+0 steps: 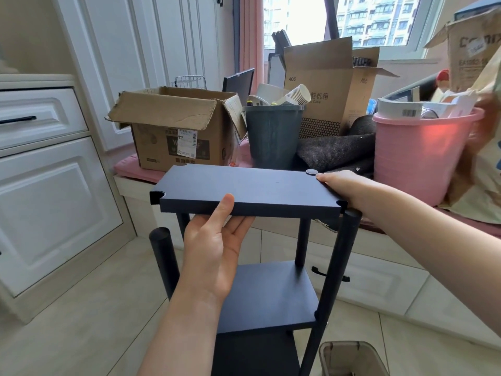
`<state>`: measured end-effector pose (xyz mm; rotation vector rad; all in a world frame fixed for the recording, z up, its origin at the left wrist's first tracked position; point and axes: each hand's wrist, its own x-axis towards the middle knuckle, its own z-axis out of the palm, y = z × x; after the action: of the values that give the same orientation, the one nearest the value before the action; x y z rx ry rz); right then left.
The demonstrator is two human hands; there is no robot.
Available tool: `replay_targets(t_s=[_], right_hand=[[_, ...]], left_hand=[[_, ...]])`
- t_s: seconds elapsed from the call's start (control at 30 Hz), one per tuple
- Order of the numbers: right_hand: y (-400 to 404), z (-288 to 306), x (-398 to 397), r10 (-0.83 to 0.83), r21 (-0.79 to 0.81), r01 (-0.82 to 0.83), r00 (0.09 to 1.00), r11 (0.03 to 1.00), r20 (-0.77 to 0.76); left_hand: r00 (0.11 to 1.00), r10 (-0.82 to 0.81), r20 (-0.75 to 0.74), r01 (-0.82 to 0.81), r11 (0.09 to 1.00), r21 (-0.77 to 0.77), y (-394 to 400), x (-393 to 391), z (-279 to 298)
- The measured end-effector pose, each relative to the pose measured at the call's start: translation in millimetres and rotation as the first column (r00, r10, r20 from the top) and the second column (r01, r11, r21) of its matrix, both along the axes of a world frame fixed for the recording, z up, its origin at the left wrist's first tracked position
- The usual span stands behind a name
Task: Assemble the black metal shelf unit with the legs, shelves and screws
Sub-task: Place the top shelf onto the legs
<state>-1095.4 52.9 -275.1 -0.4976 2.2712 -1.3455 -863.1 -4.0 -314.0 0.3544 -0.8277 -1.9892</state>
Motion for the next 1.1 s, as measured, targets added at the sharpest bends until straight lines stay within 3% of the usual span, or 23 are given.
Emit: replay_targets(t_s=[0.27, 0.5, 0.67, 0.9, 1.1], right_hand=[[0.6, 1.4, -2.4, 0.007, -0.030, -0.005, 0.998, 1.000, 0.062], [-2.4, 5.7, -4.3, 0.015, 0.022, -0.015, 1.000, 1.000, 0.018], [3.0, 10.6, -3.7, 0.044, -0.008, -0.043, 0.995, 0.999, 0.086], [3.7, 0.9, -17.2, 0.030, 0.054, -0.026, 0.997, 0.998, -0.078], [-0.1, -6.8, -29.5, 0.011, 0.068, -0.004, 0.995, 0.998, -0.100]], left_hand=[[0.999, 0.032, 0.009, -0.031, 0.999, -0.016, 3.3, -3.7, -2.5], [0.997, 0.079, 0.011, -0.078, 0.995, -0.065, 3.8, -7.6, 2.0], [0.995, 0.095, 0.002, -0.094, 0.989, -0.111, 6.4, -10.7, 4.3], [0.990, 0.122, 0.065, -0.112, 0.984, -0.139, 18.9, -12.6, -1.6], [0.993, 0.084, 0.082, -0.074, 0.991, -0.113, 21.8, -12.0, -3.7]])
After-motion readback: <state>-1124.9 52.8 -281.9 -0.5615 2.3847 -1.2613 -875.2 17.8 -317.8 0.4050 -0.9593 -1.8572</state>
